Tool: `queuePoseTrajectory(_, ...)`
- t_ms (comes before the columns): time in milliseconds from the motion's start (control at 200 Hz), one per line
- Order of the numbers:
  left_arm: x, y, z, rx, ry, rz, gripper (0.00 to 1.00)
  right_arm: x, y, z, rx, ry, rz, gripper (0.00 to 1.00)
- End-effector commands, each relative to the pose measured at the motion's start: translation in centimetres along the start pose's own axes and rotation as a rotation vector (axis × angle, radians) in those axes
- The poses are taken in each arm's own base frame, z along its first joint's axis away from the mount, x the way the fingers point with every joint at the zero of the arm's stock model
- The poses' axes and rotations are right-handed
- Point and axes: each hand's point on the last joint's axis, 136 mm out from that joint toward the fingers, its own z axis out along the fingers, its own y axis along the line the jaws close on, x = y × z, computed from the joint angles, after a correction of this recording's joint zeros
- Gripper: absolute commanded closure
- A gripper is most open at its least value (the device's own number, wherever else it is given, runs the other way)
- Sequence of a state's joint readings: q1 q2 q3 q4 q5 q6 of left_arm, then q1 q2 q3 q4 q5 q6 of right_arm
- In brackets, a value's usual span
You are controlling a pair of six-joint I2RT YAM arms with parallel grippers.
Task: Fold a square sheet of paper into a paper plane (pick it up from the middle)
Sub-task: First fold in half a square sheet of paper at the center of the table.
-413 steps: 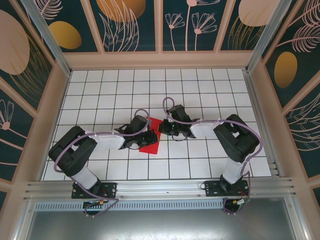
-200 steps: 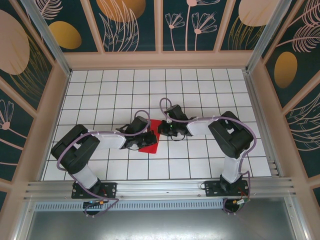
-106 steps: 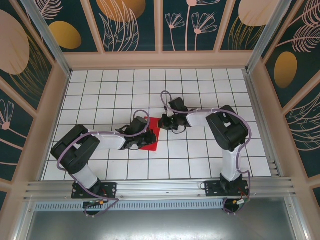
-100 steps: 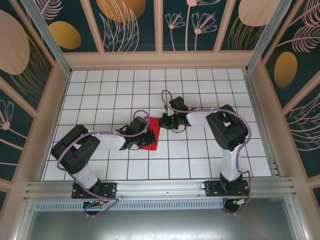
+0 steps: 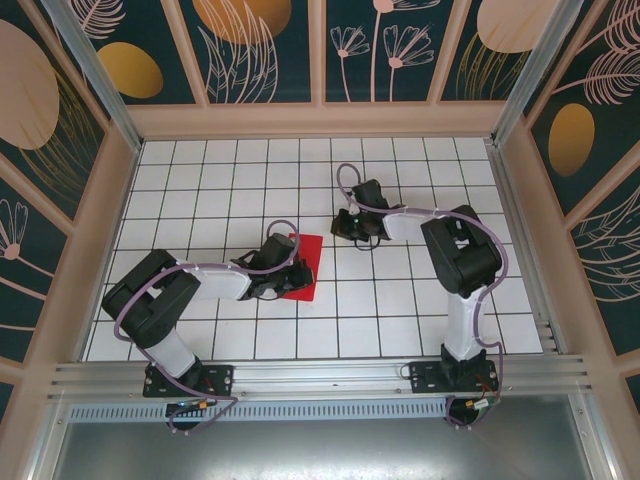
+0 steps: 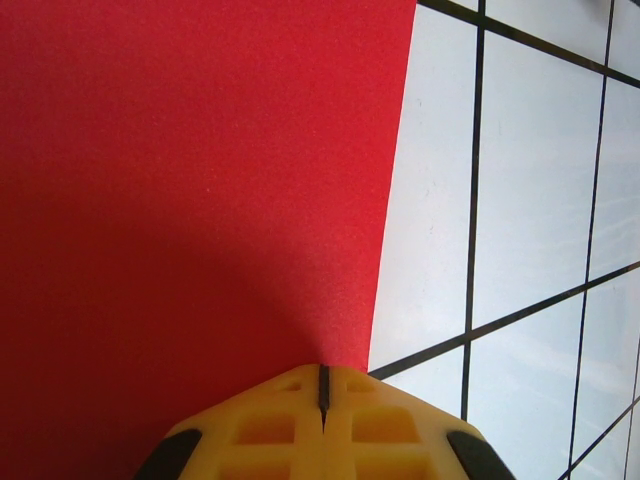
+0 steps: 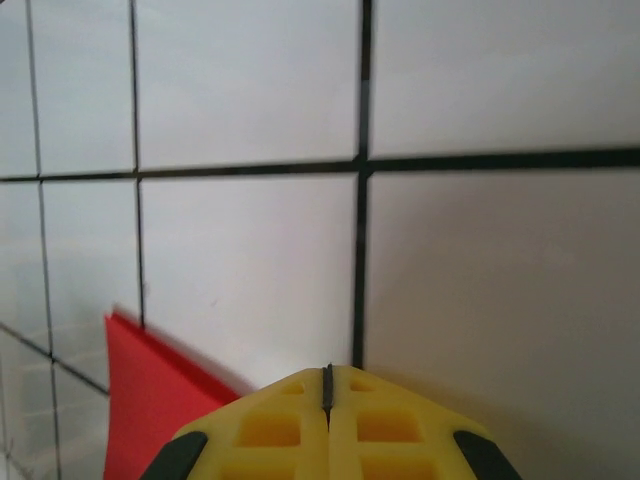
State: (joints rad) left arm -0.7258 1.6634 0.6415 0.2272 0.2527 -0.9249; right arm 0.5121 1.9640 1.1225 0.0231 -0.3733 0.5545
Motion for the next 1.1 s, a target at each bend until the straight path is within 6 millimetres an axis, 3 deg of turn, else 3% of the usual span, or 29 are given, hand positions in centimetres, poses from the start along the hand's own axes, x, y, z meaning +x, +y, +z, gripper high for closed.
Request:
queuePoseTrajectory(0,2.7,3.5,0.2,-0.123,0.094,-0.024,1.0,1.5,4.0,-0.8,-0.106,0.016,-0.087,1.0)
queuePoseTrajectory(185,2.7,3.6,0.2,-0.128,0.094,-0.022,1.0,4.0,4.7,0.9,-0.104,0.077,-0.102,1.0)
queuePoseTrajectory(430,2.9,3.9,0.2,-0.135,0.095,-0.024,1.0,3.9,3.0,2.7,-0.06,0.091,-0.064,1.0)
queuePoseTrajectory(671,3.3,4.4,0.1,-0.139,0.099,-0.033,1.0,0.8,0.1,2.5,0.018,0.016,-0.005,1.0)
queuePoseTrajectory(726,3.2,4.3,0.1,-0.138,0.098,-0.032,1.0,0.2,0.3,2.5,0.023,0.0,-0.01,1.0)
queuePoseTrajectory(756,3.3,4.4,0.1,-0.139,0.098,-0.033,1.0,-1.1,-0.4,2.0,0.024,-0.023,0.003,1.0)
queuePoseTrajectory(926,2.8,3.7,0.1,-0.115,0.082,-0.031,1.0,-2.3,3.0,-0.2,-0.086,-0.069,-0.054,1.0)
queuePoseTrajectory(1036,2.2,2.7,0.1,-0.081,0.068,-0.017,1.0,-0.8,4.3,-1.5,-0.138,-0.065,-0.059,1.0)
queuePoseTrajectory(1096,1.8,2.0,0.0,-0.062,0.054,-0.003,1.0,1.4,5.4,-1.1,-0.161,-0.024,-0.071,1.0)
